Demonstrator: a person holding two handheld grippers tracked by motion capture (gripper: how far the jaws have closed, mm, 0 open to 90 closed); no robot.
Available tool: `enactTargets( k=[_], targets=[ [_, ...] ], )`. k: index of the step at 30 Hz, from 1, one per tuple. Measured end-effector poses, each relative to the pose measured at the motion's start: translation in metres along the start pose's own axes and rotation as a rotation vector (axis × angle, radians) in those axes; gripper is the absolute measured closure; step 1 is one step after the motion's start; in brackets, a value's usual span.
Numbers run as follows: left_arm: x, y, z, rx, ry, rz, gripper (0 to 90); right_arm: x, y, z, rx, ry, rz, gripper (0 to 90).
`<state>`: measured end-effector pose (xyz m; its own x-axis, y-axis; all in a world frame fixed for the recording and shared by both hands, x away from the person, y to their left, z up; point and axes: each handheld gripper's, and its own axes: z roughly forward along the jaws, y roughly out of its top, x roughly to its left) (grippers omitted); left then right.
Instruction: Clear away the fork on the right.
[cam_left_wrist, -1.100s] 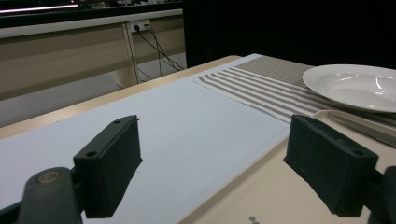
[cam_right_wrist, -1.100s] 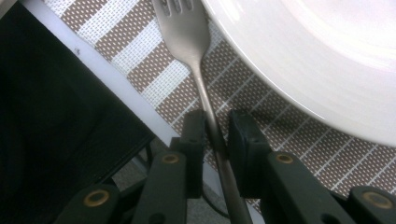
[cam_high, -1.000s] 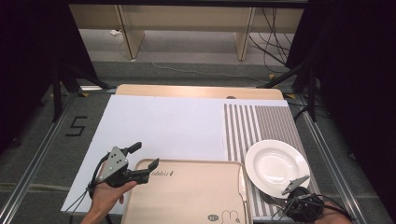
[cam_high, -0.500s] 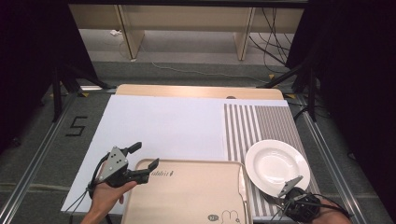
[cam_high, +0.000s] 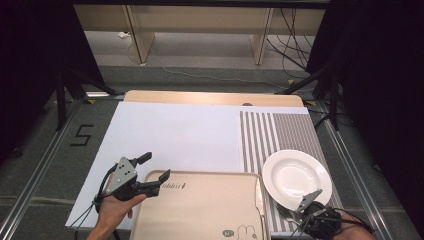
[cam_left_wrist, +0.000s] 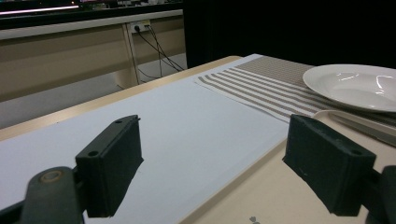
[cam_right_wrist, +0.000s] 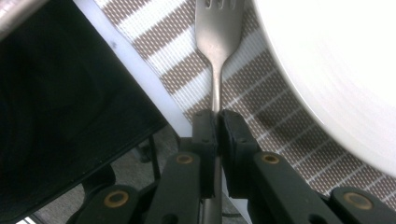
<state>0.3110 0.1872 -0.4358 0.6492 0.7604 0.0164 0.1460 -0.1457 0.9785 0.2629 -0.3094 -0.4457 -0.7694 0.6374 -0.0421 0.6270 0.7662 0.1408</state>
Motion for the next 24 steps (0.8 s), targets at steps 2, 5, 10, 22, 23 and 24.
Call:
enactTargets(
  k=[2, 5, 10, 22, 23, 24],
  targets=[
    [0.000, 0.000, 0.000, -0.001, 0.000, 0.001, 18.2, 0.002, 0.001, 0.000, -0.010, 0.007, -0.005, 85.3],
    [0.001, 0.000, 0.000, -0.001, 0.002, 0.001, 18.2, 0.006, 0.004, -0.002, -0.031, 0.017, -0.020, 85.7],
    [0.001, 0.000, 0.000, 0.000, 0.002, 0.000, 18.2, 0.010, 0.010, -0.006, -0.075, 0.031, -0.036, 85.8],
    [0.001, 0.000, -0.001, 0.000, 0.003, -0.005, 18.2, 0.010, 0.023, -0.019, -0.264, 0.142, -0.014, 85.8],
    [0.001, 0.000, -0.001, 0.000, 0.003, -0.005, 18.2, 0.009, 0.024, -0.020, -0.288, 0.151, -0.007, 85.8],
    [0.001, 0.000, -0.001, 0.000, 0.003, -0.005, 18.2, 0.009, 0.025, -0.021, -0.297, 0.159, 0.005, 85.8]
  ],
)
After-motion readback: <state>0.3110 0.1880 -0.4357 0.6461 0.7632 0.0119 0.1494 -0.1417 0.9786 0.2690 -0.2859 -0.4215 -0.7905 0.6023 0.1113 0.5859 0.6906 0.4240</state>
